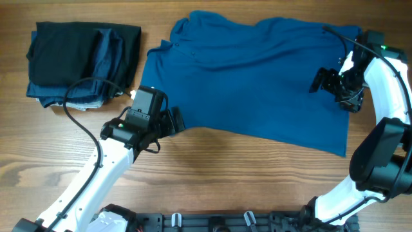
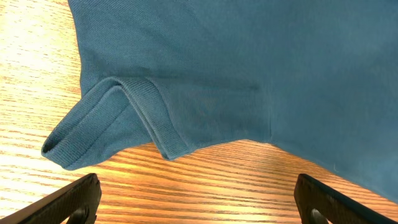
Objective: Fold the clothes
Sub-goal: 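Move the right gripper down to the shirt's lower right corner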
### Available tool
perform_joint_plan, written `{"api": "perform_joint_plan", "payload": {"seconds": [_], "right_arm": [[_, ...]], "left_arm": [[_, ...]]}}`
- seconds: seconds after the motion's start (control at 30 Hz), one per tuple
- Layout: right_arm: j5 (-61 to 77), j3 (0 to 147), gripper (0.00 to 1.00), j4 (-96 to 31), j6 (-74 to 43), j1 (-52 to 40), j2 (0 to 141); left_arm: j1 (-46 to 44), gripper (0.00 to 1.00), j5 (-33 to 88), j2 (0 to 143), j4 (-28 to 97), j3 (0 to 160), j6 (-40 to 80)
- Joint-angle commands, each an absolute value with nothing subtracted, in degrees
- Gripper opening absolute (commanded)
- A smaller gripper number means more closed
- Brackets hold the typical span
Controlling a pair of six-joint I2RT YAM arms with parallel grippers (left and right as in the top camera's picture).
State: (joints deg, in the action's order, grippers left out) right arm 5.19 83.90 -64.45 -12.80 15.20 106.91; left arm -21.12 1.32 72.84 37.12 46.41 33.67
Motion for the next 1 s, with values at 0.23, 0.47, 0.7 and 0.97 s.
{"api": "perform_joint_plan", "payload": {"seconds": [0.23,0.47,0.7,0.97], "right_arm": [[-7.2,83.9,1.00,-68.6,-23.8,16.2,105.4],[-9.1,83.5,1.00,-71.2,-28.7,22.3,105.4],[-6.8,76.0,0.99,-66.6,-30.0,27.1,105.4],[-2.6,66.9,0.96,-59.5,-26.8,27.5,105.4]], "left_arm": [[-21.1,1.00,0.5,72.2,37.1,47.2,33.2],[-21.1,1.00,0.5,72.2,37.1,47.2,33.2],[-21.1,1.00,0.5,72.2,37.1,47.2,33.2],[-21.1,1.00,0.5,72.2,37.1,47.2,33.2]]}}
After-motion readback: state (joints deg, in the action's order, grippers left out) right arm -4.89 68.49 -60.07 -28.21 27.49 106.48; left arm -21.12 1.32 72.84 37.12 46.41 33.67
